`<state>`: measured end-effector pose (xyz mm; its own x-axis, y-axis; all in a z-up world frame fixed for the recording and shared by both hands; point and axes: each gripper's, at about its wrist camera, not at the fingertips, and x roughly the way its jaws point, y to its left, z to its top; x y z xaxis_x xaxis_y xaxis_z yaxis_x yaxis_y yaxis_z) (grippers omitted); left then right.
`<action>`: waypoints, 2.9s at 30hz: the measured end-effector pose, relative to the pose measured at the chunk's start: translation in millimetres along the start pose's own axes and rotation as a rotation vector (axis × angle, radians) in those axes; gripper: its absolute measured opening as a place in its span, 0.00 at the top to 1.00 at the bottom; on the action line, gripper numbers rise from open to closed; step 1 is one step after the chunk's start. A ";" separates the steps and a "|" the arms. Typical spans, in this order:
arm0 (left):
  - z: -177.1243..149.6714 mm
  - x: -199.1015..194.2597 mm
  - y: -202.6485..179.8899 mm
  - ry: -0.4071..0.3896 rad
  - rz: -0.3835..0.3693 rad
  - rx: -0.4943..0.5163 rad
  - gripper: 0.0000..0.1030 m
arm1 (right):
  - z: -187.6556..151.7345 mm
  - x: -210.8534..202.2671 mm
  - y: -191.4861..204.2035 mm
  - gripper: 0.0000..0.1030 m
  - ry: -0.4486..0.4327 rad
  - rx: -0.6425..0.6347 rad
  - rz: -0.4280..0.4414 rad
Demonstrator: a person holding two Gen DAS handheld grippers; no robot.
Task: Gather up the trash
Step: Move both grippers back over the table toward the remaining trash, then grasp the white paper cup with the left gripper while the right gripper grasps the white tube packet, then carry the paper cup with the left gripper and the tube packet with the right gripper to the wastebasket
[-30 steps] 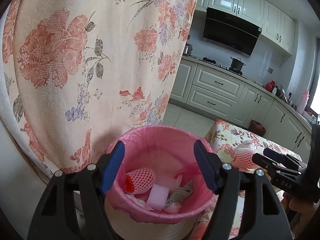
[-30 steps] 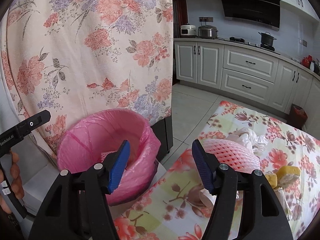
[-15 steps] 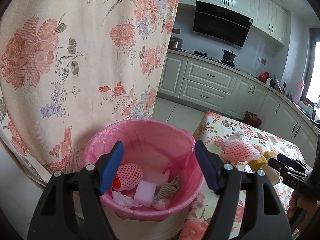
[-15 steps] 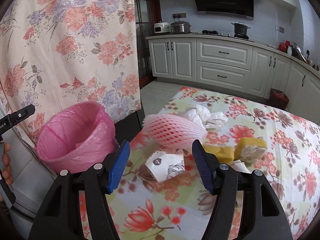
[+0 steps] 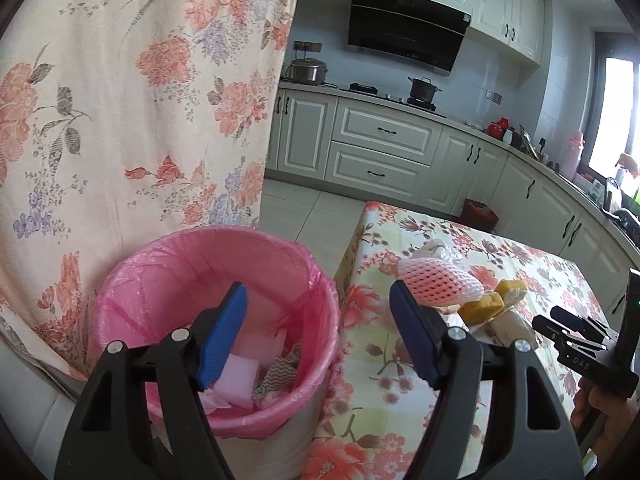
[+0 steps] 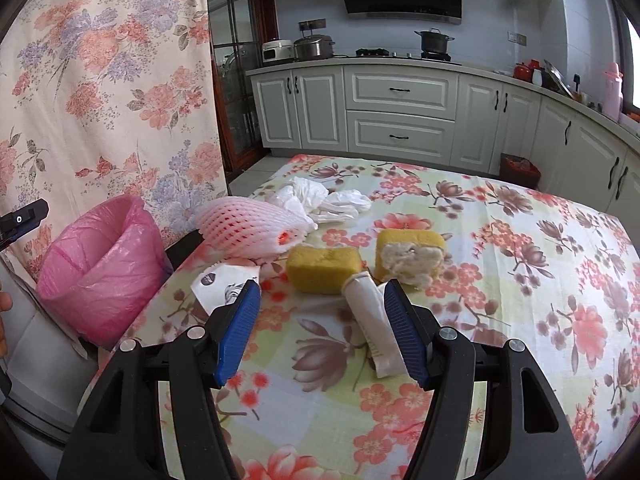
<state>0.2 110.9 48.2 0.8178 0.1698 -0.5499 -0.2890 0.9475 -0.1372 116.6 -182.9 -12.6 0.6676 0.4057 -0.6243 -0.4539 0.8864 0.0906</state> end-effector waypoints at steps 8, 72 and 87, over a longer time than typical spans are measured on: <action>-6.8 21.5 -44.5 0.034 -0.067 0.063 0.31 | -6.9 0.6 -27.1 0.40 0.014 0.025 -0.023; -63.6 140.8 -137.2 0.340 -0.240 0.233 0.46 | -21.2 61.3 -47.1 0.59 0.187 -0.027 0.019; -62.7 118.3 -145.5 0.324 -0.269 0.262 0.47 | -14.7 42.3 -54.3 0.59 0.130 0.004 0.018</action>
<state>107.8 -23.8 -48.5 0.6378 -0.1439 -0.7567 0.0798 0.9895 -0.1209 160.8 -217.2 -55.4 0.5775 0.3892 -0.7177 -0.4623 0.8804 0.1055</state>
